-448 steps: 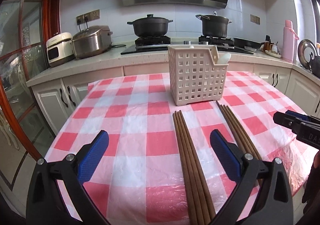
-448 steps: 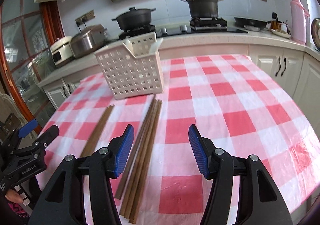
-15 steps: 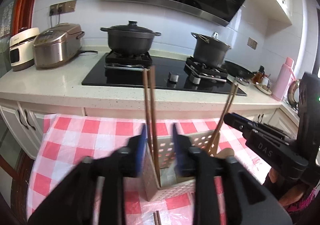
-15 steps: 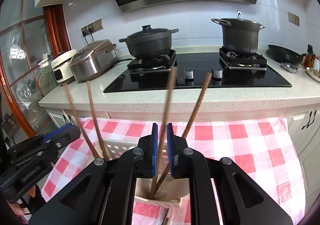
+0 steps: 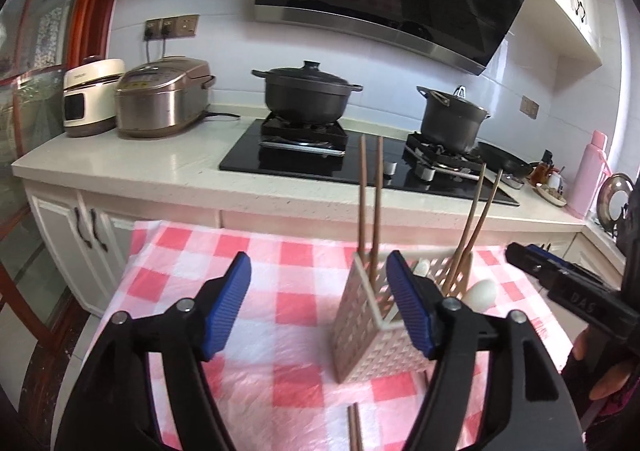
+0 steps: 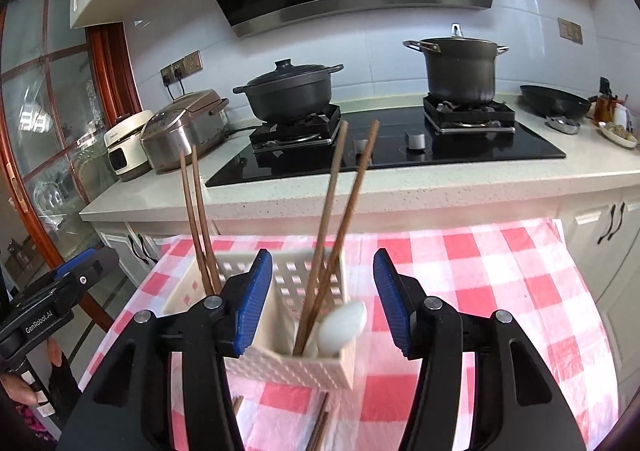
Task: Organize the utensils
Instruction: 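Lower the chopsticks into the caddy and open both tools, then withdraw both open tools and move them down to the chopsticks on the cloth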
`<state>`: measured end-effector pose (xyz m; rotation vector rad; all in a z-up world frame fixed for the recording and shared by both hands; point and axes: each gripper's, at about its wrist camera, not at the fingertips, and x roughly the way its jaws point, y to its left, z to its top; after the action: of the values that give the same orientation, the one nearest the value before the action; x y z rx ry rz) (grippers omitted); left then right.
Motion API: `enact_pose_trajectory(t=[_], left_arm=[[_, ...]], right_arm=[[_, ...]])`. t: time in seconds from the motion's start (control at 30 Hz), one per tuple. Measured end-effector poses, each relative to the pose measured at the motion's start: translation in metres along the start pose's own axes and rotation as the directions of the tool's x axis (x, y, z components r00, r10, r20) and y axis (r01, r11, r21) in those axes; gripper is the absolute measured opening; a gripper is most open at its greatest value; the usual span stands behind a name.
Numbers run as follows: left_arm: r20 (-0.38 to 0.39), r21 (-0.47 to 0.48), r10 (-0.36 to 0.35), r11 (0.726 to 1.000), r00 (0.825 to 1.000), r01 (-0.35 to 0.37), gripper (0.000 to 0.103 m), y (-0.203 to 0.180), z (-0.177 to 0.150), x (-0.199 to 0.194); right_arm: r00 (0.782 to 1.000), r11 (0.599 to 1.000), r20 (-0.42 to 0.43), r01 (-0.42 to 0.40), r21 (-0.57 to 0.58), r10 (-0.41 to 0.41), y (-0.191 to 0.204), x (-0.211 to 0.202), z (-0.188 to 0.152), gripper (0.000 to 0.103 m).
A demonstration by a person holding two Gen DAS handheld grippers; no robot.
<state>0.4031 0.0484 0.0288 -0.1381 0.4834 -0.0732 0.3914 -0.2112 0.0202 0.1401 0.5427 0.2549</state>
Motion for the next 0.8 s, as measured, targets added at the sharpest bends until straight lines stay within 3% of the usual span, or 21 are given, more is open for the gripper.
enact_pose_trajectory(t=[0.2,0.43,0.8], left_arm=[[-0.049,0.001,0.034,0.999,0.998,-0.034,0.079,0.009,-0.042,-0.007],[-0.142,0.027,0.040,0.999,0.989,-0.036,0.079,0.007,-0.091,0.003],[-0.225,0.039,0.058,0.998,0.973,-0.050,0.079,0.016,-0.145,0.004]], right_arm=[[0.998,1.000,-0.057,0.023,-0.003,-0.023,-0.005,-0.006,-0.044,0.051],[0.985,0.998,-0.167,0.054,0.021,-0.050,-0.010,0.007,-0.099,0.049],[0.961,0.996,-0.266,0.089,0.021,-0.080,0.000,0.013,-0.150,0.040]])
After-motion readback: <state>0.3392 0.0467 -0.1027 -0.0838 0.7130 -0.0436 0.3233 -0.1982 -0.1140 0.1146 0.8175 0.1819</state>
